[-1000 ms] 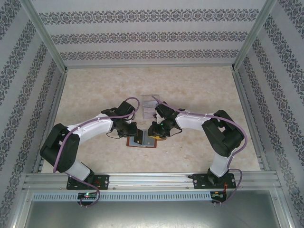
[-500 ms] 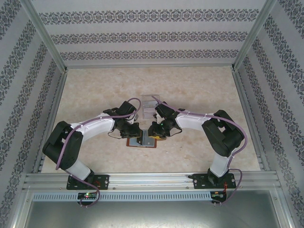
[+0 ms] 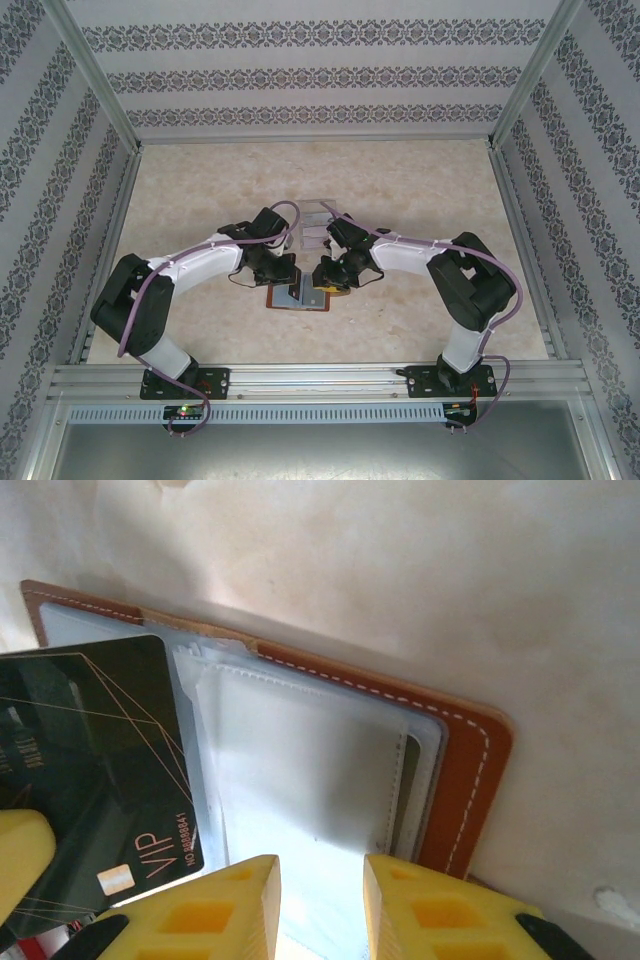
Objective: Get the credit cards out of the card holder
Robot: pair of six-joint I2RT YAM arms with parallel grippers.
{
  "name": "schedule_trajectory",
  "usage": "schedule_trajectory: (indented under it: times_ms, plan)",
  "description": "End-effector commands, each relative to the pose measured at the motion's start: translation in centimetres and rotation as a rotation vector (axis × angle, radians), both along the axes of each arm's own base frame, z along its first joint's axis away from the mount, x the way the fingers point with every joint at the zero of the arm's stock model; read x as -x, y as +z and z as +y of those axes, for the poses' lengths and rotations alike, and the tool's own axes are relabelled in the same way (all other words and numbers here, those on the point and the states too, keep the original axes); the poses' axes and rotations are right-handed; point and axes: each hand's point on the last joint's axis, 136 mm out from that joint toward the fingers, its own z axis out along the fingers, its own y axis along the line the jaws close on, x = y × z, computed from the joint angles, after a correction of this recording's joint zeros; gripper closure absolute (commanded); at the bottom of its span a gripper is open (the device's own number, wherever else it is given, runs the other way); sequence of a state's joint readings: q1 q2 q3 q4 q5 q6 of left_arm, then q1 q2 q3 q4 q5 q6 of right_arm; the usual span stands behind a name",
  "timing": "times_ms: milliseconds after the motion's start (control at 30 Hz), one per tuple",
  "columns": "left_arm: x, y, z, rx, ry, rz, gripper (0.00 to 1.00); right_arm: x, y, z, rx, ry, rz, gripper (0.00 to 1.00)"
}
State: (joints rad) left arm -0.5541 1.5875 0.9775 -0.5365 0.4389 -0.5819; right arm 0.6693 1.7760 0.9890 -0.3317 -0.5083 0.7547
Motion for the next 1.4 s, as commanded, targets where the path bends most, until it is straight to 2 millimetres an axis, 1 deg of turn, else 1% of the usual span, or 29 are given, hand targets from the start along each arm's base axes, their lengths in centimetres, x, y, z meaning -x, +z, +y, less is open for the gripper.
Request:
schedule_trajectory:
  times_ms: [0, 167, 267, 333, 467, 567, 700, 800, 967, 1100, 1233, 1367]
  plan:
    - [-0.3, 1.8, 0.7, -0.016, -0.05, -0.052, 1.0, -0.8, 1.9, -0.4, -0.001, -0.005, -0.049, 0.7]
    - [-1.1, 2.8, 1.6, -0.08, -0.105, -0.092, 1.0, -1.5, 3.0, -1.2, -0.004, -0.022, -0.077, 0.7]
    - [-1.8, 3.6, 1.7, -0.098, -0.169, -0.146, 1.0, -2.0, 3.4, -2.2, -0.002, -0.039, -0.084, 0.7]
    - [-2.4, 4.5, 1.5, -0.101, -0.217, -0.197, 1.0, -2.4, 3.6, -2.8, 0.0, -0.045, -0.089, 0.7]
    - [-3.7, 6.5, 0.4, -0.086, -0.346, -0.303, 1.0, -3.1, 4.2, -4.3, 0.006, -0.066, -0.099, 0.7]
    - [-4.8, 7.4, 0.4, -0.125, -0.428, -0.362, 1.0, -3.9, 4.8, -5.4, 0.009, -0.084, -0.108, 0.7]
    - [-6.1, 8.3, 0.6, -0.192, -0.555, -0.448, 1.0, -4.4, 5.4, -7.0, 0.037, -0.1, -0.122, 0.7]
    - [-7.3, 9.0, 0.6, -0.242, -0.654, -0.531, 1.0, -4.8, 6.1, -7.7, 0.027, -0.116, -0.128, 0.7]
    - [-8.8, 9.2, 0.8, -0.319, -0.804, -0.602, 1.0, -5.0, 7.5, -8.8, 0.044, -0.119, -0.154, 0.7]
    - [-10.7, 9.8, 0.7, -0.368, -0.884, -0.655, 1.0, -4.9, 7.8, -9.6, 0.046, -0.132, -0.153, 0.7]
    - [-12.7, 10.7, -0.2, -0.369, -0.926, -0.708, 1.0, -4.7, 7.9, -9.8, 0.048, -0.132, -0.152, 0.7]
    - [-15.1, 11.5, -0.9, -0.398, -0.949, -0.758, 1.0, -4.7, 8.2, -10.0, 0.048, -0.135, -0.156, 0.7]
